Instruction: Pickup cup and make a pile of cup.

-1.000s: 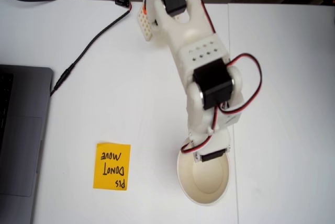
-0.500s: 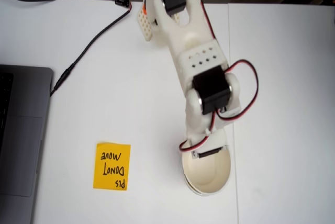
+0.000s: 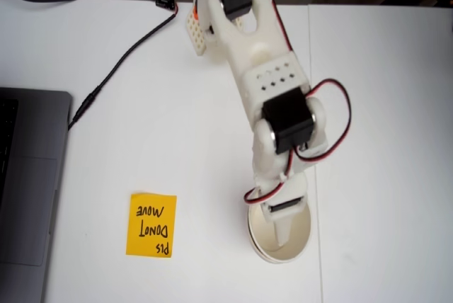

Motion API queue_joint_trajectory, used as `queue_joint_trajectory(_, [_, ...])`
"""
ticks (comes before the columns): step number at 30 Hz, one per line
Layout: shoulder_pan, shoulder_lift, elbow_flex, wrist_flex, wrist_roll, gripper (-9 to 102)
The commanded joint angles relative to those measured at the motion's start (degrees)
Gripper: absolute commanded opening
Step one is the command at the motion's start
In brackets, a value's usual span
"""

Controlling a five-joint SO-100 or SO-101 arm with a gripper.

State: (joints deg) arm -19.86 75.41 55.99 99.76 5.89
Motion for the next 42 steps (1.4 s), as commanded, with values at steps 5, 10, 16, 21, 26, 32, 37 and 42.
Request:
queue_joint_trajectory(5, [-0.3, 4.0, 0.0, -0.1, 0.4, 32])
queue_joint_trajectory(10, [-0.3, 5.3, -0.8, -0.1, 0.4, 32])
queue_joint_trajectory(16, [-0.3, 6.6, -1.0, -0.1, 0.4, 32])
queue_joint_trajectory(21, [-0.3, 8.0, -1.0, 0.0, 0.4, 32])
queue_joint_trajectory(26, [-0.3, 8.6, -1.0, 0.1, 0.4, 32])
queue_joint_trajectory(32, [-0.3, 8.7, -0.5, 0.1, 0.4, 32])
queue_joint_trajectory(37, [0.5, 8.6, 0.1, -0.1, 0.4, 32])
queue_joint_trajectory(42, [0.8, 10.3, 0.1, 0.1, 0.4, 32])
